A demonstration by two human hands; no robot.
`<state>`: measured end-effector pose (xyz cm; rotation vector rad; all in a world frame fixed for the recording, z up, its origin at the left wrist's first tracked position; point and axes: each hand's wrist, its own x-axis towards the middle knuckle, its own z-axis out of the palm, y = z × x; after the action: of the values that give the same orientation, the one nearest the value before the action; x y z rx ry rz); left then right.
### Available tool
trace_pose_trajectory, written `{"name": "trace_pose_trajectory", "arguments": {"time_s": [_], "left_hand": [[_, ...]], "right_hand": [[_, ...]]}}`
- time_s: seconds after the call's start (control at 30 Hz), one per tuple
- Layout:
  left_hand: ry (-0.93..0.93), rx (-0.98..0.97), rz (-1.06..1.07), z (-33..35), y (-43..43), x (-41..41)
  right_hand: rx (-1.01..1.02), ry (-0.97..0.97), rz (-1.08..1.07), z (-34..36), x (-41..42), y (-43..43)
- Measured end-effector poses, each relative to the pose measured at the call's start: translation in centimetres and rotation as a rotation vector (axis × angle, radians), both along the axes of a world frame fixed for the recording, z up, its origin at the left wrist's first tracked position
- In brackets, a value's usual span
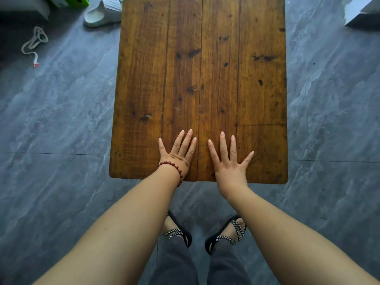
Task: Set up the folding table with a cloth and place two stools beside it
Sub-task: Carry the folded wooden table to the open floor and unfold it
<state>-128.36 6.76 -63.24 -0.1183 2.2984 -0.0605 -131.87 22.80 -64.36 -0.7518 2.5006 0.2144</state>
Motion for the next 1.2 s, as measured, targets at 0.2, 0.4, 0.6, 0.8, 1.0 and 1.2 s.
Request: {"name": "trace_pose_trajectory", "arguments": {"time_s": [0.2, 0.4, 0.6, 0.8, 1.0, 1.2], "left_hand": [[0.031, -0.006, -0.024, -0.8, -0.3, -0.4], [0.022, -0.039, -0.028, -0.4, -0.1, -0.4], [-0.001, 0.003, -0.016, 1.8, 0.9, -0.8], [0.178, 0.113, 0.143, 6.5, 0.9, -1.6], [0.317, 0.162, 0.402, 12.3, 0.3, -2.3], [0.445, 0.269, 0.587, 18.5, 0.1, -2.7]], "right_hand": [[0.007, -0.034, 0.004, -0.1, -0.9, -0.3], [0.053, -0.102, -0.018, 0.6, -1.4, -0.7], [-0.009, -0.175, 0.018, 3.5, -1.3, -0.3], [-0.12, -0.158, 0.001, 7.7, -2.0, -0.5], [-0.267, -0.171, -0.137, 13.4, -2.7, -2.1], [-0.588, -0.222, -0.486, 19.1, -3.5, -3.2]]}}
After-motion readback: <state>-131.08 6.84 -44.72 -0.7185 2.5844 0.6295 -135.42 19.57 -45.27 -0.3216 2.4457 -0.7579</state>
